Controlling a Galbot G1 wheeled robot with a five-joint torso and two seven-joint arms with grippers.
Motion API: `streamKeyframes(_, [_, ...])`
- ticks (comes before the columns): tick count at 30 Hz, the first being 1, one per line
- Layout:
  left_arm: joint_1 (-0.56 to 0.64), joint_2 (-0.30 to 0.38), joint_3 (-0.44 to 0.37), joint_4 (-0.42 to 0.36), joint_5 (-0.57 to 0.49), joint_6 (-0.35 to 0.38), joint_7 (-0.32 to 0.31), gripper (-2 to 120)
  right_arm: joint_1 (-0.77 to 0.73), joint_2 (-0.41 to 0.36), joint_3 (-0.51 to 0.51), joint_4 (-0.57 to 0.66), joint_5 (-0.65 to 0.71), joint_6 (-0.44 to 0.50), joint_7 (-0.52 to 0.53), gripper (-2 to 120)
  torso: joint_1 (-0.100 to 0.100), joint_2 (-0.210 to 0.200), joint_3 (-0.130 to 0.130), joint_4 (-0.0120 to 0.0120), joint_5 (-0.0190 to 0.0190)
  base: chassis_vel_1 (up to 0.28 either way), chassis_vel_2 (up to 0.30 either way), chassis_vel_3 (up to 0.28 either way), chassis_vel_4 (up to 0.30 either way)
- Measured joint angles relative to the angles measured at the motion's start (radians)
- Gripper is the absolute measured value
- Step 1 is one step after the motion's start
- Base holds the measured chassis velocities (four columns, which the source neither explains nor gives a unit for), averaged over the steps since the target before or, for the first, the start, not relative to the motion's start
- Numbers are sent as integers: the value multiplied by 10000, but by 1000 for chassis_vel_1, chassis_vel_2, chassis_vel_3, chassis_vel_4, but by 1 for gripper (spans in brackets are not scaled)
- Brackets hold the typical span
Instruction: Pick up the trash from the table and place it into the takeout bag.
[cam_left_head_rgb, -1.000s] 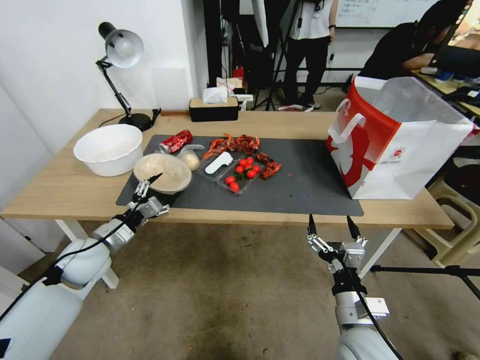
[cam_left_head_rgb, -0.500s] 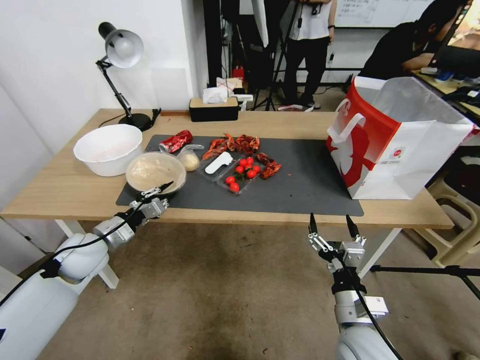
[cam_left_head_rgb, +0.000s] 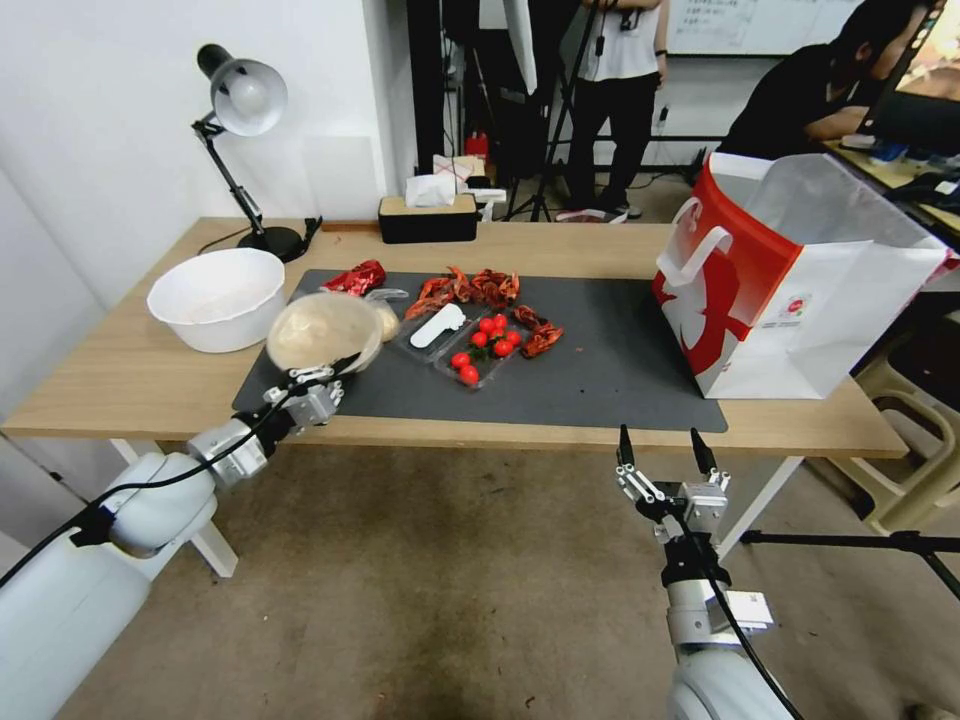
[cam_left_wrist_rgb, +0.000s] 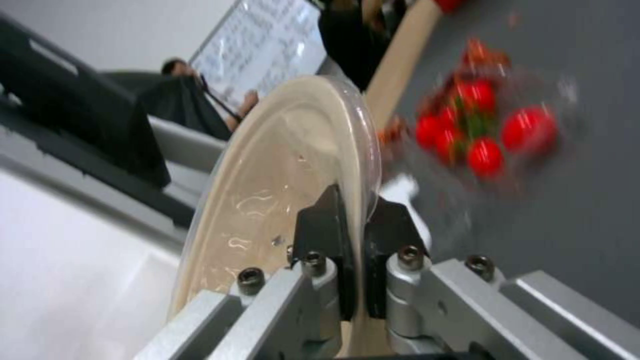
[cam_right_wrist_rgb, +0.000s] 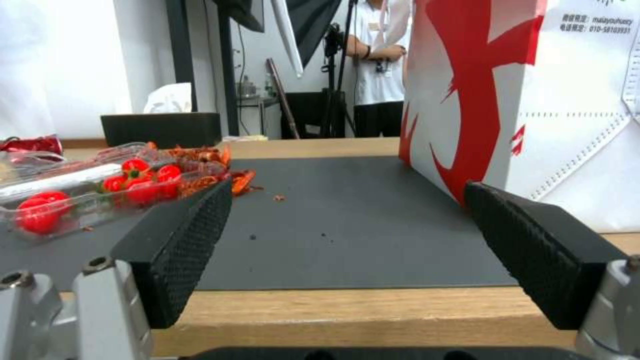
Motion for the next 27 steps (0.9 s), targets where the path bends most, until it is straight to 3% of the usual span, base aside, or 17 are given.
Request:
streamKeyframes(3, [-848, 98, 636, -19, -408, 17, -119, 1, 50, -4, 13, 2, -7, -1, 21, 89, 1, 0, 0, -1, 2, 0, 0, 0, 0])
streamKeyframes(6, [-2375, 151, 2011, 160, -1197, 24, -321, 1, 133, -19, 37, 1, -37, -29, 69, 89, 1, 0, 1, -3, 3, 0, 0, 0, 0])
streamKeyframes(7, [-2375, 151, 2011, 160, -1197, 24, -321, 1, 133, -19, 37, 1, -37, -29, 69, 89, 1, 0, 1, -3, 3, 0, 0, 0, 0])
streamKeyframes(10, [-3763, 12, 3460, 479, -1945, 64, -394, 1, 206, -53, 64, -6, -67, -90, 113, 89, 1, -1, 1, -2, -1, 0, 0, 0, 0])
streamKeyframes(12, [-3849, -2, 3534, 500, -1985, 75, -402, 1, 208, -54, 64, -6, -68, -92, 114, 89, 1, 0, 1, -3, -1, 0, 0, 0, 0])
streamKeyframes(16, [-4995, -309, 4449, 803, -2439, 198, -434, 1, 282, -122, 89, -13, -89, -187, 155, 89, 1, -1, 1, 0, 0, 0, 0, 0, 0])
streamKeyframes(19, [-5799, -614, 5024, 1060, -2755, 261, -438, 1, 325, -182, 114, -17, -101, -242, 182, 89, 1, 0, 1, -1, 4, 0, 0, 0, 0])
streamKeyframes(21, [-6768, -1185, 5776, 1480, -3093, 360, -451, 1, 350, -259, 184, -17, -106, -294, 209, 89, 1, -1, 1, 0, 2, 0, 0, 0, 0])
streamKeyframes(27, [-7867, -2285, 6684, 2033, -3445, 545, -527, 1, 335, -323, 270, -9, -107, -328, 247, 89, 2, -1, 2, -1, 2, 0, 0, 0, 0])
